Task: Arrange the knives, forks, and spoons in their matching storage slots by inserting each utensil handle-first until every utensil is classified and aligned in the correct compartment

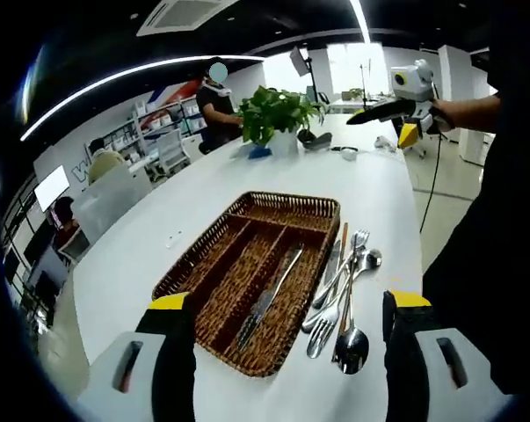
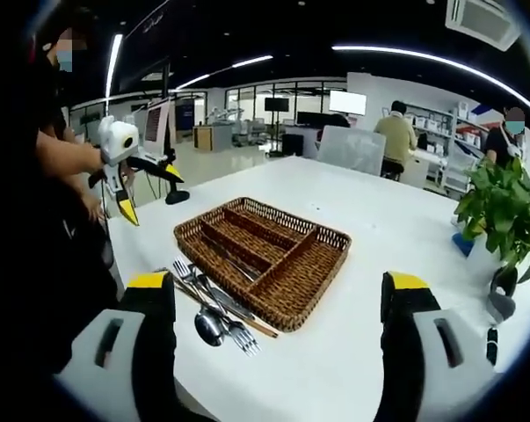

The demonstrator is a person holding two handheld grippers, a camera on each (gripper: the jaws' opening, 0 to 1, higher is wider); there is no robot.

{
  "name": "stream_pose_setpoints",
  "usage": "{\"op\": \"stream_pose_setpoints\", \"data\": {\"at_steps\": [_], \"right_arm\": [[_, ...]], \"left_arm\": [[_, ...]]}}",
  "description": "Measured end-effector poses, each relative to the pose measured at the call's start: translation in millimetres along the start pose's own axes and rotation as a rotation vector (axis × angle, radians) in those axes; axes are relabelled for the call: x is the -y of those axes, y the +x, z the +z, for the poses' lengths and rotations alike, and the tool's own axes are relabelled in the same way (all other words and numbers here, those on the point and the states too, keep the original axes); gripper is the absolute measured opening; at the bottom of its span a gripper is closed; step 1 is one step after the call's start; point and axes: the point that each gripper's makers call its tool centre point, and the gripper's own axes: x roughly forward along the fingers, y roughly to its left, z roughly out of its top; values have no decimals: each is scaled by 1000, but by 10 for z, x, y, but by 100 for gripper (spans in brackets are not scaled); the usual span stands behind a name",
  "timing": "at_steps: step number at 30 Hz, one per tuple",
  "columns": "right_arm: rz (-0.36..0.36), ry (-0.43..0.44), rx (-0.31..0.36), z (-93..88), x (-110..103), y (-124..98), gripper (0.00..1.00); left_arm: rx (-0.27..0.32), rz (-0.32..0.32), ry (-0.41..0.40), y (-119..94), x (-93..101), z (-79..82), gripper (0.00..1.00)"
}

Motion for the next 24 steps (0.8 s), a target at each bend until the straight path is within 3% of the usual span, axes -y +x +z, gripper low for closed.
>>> {"op": "stream_pose_setpoints", "data": {"at_steps": [6, 14, 24], "right_arm": [[-4, 25, 7, 11, 52, -9, 100], [-7, 34, 20, 27, 44, -24, 100], [-16, 47, 16, -15, 91, -42, 100]], "left_arm": [[19, -24, 22, 107, 42, 43, 76], [-15, -49, 36, 233, 58, -34, 67], [-95, -130, 105, 506, 282, -227, 66]]}}
